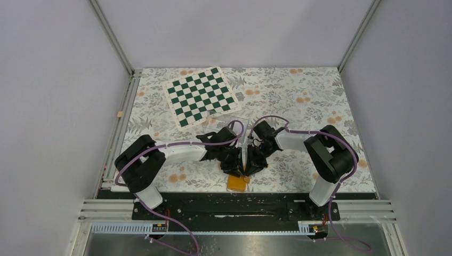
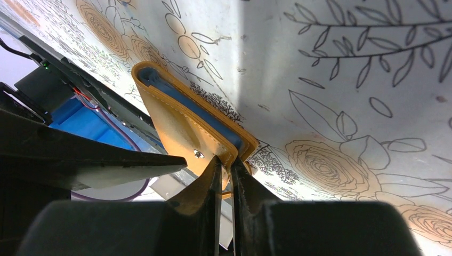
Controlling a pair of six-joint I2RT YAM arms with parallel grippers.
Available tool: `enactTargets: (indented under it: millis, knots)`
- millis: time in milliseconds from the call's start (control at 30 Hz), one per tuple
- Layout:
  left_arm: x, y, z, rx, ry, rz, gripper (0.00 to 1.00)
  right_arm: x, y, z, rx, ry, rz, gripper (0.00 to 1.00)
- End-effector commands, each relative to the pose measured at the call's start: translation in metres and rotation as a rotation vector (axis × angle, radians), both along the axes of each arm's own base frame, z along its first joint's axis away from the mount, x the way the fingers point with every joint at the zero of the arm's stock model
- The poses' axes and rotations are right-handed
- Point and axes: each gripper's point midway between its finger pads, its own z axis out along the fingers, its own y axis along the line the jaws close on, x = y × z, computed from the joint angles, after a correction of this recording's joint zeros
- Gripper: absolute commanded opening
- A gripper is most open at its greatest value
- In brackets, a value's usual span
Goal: Put the credit cards into the card holder
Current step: Close the card holder at the center of the board.
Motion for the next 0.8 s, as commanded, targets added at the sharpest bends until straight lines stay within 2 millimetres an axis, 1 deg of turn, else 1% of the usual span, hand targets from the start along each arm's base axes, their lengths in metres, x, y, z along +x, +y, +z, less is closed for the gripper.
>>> enactTargets:
  millis: [0, 267, 467, 667, 767]
  knots:
    - [0.010, -0.017, 0.019, -0.055, -0.035, -0.003, 0.30, -0.003, -0.016, -0.022, -0.103, -0.016, -0.005, 0.12]
    - [0.004, -0.022, 0.015, -0.053, -0.016, -0.028, 0.24, -0.005, -0.016, -0.024, -0.100, -0.009, -0.004, 0.13]
    - [-0.001, -0.022, 0.016, -0.046, -0.017, -0.033, 0.24, -0.006, -0.016, -0.024, -0.100, -0.005, -0.004, 0.13]
    - [-0.005, -0.022, 0.014, -0.040, -0.009, -0.036, 0.20, -0.007, -0.017, -0.026, -0.102, 0.000, -0.002, 0.13]
    - [-0.007, -0.023, 0.013, -0.039, -0.003, -0.040, 0.15, -0.007, -0.017, -0.026, -0.104, 0.001, -0.001, 0.13]
